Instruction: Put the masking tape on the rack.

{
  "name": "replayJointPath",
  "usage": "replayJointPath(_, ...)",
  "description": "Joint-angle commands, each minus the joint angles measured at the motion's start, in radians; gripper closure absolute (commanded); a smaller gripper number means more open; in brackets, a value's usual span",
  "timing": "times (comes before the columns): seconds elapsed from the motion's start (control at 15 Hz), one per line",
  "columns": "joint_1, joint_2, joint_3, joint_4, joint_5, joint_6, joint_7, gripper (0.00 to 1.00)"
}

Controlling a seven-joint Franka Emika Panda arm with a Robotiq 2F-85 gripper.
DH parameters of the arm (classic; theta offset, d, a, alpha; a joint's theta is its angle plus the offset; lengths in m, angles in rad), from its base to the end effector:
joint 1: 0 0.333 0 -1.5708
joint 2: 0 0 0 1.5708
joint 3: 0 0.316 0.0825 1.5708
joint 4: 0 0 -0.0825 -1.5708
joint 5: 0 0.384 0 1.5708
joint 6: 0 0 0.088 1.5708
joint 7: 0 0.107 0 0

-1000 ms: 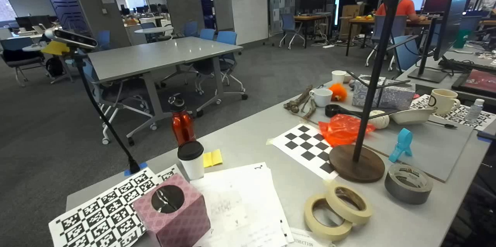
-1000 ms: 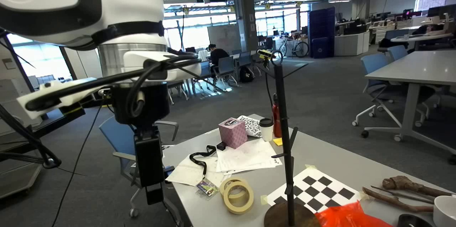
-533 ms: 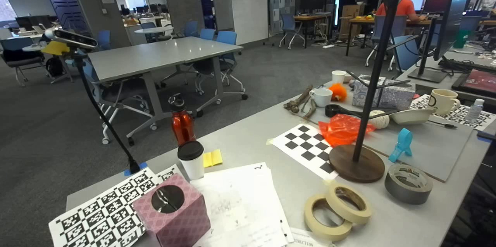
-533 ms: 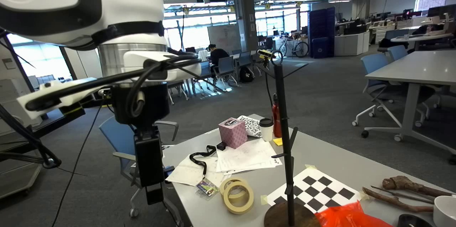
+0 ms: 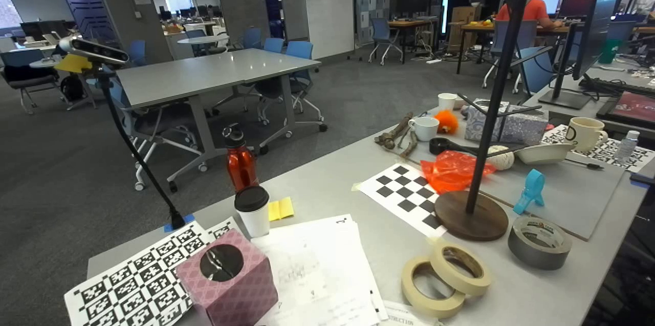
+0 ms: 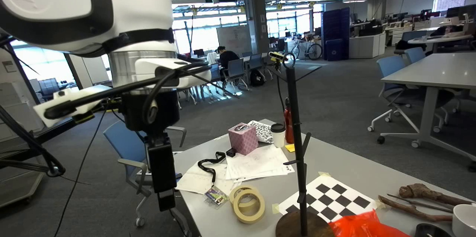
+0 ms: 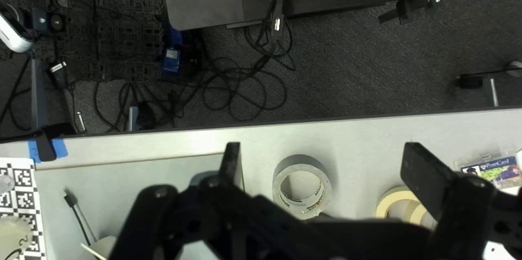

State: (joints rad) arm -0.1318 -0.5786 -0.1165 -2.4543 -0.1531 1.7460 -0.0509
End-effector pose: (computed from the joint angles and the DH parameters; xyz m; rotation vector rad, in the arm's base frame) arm 0.3467 -0.1052 0.4873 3.0606 -0.2110 -0.2180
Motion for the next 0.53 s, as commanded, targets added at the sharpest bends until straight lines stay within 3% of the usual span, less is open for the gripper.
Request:
replayJointPath(0.0,0.033,0.022,0.022,-0.036,0.023,0.072,0.013,0.00)
replayJointPath(0.47,0.115,0.118,0.108,-0.062,0.084,0.221,0.045,0.00)
